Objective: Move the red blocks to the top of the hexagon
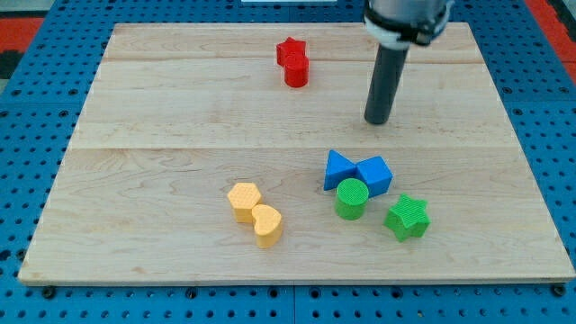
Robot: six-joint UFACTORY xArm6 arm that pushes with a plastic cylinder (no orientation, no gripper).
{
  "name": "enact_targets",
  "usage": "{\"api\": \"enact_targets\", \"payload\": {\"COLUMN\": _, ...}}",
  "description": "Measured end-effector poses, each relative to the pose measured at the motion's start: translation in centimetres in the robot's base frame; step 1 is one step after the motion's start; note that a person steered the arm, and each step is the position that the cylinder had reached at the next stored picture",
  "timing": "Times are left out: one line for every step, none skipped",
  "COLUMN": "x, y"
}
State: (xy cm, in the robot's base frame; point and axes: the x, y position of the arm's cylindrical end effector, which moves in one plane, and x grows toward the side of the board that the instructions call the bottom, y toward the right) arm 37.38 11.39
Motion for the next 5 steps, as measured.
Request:
{"api": "enact_targets", "payload": {"x": -5.7, "y": -3.1}}
{"api": "enact_targets", "payload": {"x": -11.7, "y": -6.2}}
{"api": "enact_targets", "payload": {"x": -14.8, "y": -6.6}}
{"api": "enact_targets", "payload": {"x": -16.6, "y": -10.2}}
{"api": "enact_targets", "payload": {"x": -16.6, "y": -12.5}}
